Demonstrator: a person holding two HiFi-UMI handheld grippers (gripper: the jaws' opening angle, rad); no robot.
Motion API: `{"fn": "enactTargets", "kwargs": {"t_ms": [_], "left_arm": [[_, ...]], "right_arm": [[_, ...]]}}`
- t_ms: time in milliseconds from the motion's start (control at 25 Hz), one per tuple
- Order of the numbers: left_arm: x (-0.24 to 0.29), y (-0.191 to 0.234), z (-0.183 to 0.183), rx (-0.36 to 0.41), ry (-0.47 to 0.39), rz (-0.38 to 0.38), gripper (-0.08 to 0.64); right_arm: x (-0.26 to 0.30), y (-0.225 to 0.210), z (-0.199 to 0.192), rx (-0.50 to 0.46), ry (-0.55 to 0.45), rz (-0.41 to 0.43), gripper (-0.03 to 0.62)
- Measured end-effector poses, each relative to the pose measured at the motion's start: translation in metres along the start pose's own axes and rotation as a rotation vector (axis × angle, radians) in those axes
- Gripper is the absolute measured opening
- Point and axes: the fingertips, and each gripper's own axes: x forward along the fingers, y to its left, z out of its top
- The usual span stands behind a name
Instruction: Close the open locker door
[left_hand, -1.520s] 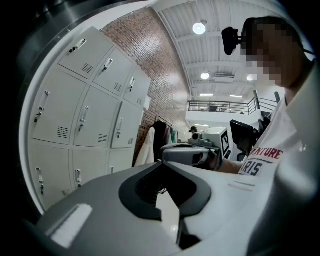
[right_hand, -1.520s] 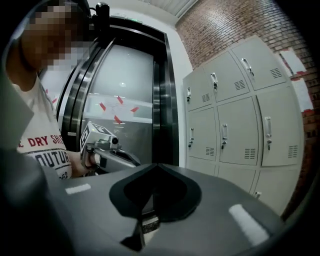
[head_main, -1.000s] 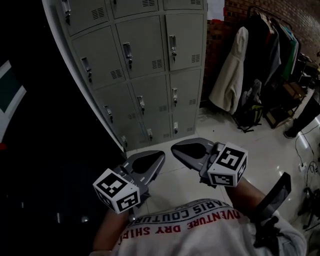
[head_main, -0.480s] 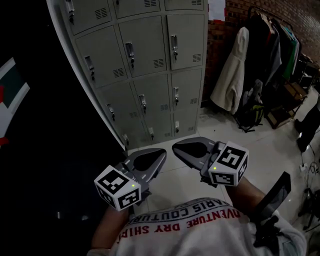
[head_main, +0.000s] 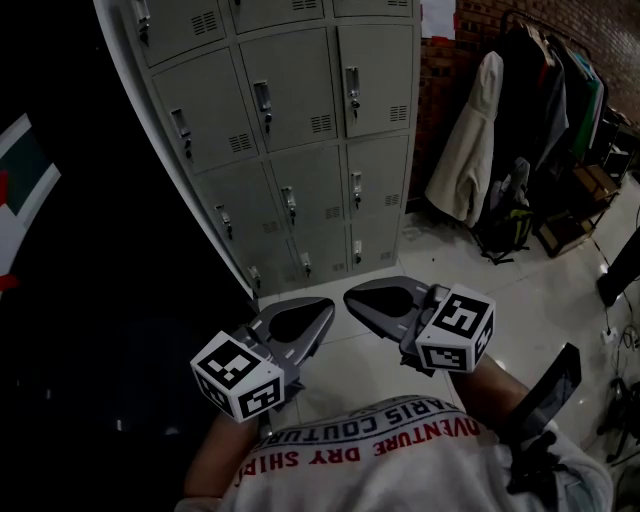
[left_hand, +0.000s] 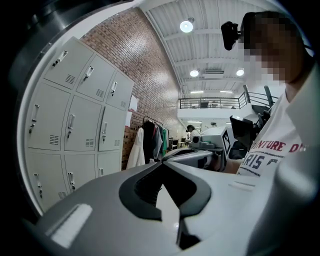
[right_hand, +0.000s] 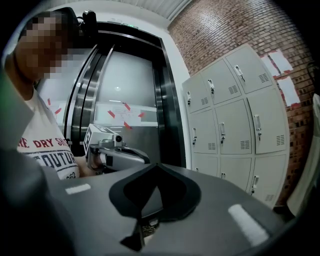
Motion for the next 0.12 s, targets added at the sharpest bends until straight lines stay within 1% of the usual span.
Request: {"fn": "enactTargets", "kwargs": {"t_ms": [120], "left_arm": [[0.0016, 0.0024, 0.0017, 0.005, -0.004, -0.003, 0.005]], "right_arm": [[0.0010, -0.0026, -0.0003, 0.000, 0.000, -0.003, 0.000]]}}
